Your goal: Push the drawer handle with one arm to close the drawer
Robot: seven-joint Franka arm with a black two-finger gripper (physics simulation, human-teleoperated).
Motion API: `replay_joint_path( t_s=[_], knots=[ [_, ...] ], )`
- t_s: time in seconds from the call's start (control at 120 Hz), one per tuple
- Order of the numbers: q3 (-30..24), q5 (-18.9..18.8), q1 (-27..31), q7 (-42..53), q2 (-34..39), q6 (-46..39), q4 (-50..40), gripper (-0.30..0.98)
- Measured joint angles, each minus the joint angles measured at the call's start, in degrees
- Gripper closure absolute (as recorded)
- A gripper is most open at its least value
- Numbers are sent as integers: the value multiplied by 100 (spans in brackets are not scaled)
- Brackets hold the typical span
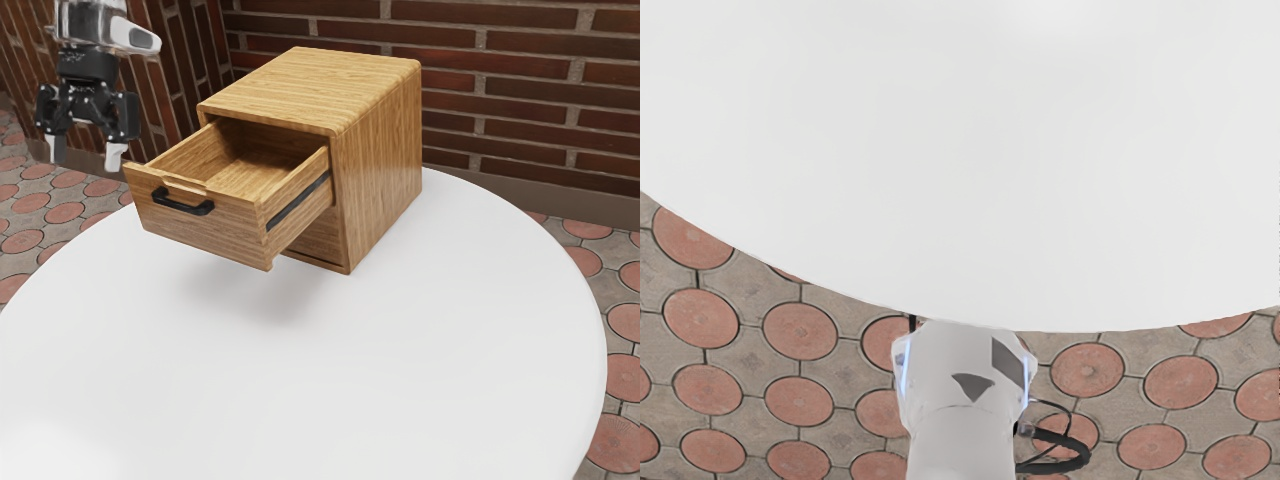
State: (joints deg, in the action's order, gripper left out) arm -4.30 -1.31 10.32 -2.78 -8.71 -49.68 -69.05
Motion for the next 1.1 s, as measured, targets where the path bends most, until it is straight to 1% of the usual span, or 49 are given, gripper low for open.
replay_joint_path(
  t_s=[0.075, 0.167, 0.208, 0.267, 0.333, 0.417, 0.433, 0.467, 0.517, 0.575, 0.617, 0.65, 0.683, 0.75, 0.825, 0.892, 0.983, 1.1],
  knots=[
    [-7, 46, 77, -73, -34, -806, -85, 0],
    [-18, 82, 118, -144, -33, -1454, -60, 0],
    [-45, 86, 127, -174, 157, -1631, 153, 0],
    [-347, 101, 180, -210, 465, -1826, 323, 0],
    [-569, 154, -11, -248, 576, -1977, 376, 0],
    [-622, 353, -282, -289, 555, -1997, 341, 0],
    [-638, 368, -266, -297, 633, -2008, 192, 0],
    [-683, 390, -160, -314, 999, -2108, -439, 0],
    [-742, 390, 77, -337, 2035, -2390, -1944, 0],
    [-797, 369, 154, -355, 3199, -2765, -3578, 0],
    [-808, 365, 154, -349, 3778, -3080, -4542, 0],
    [-809, 374, 142, -339, 4050, -3347, -5124, 0],
    [-809, 381, 142, -320, 4196, -3600, -5494, 4],
    [-805, 391, 175, -232, 4289, -4093, -5886, 19],
    [-795, 393, 185, -132, 4198, -4602, -6058, 39],
    [-786, 387, 305, -19, 3927, -5008, -6114, 51],
    [-783, 361, 410, 160, 3630, -5465, -6122, 63],
    [-783, 322, 435, 381, 3310, -5823, -5953, 71]
  ],
)
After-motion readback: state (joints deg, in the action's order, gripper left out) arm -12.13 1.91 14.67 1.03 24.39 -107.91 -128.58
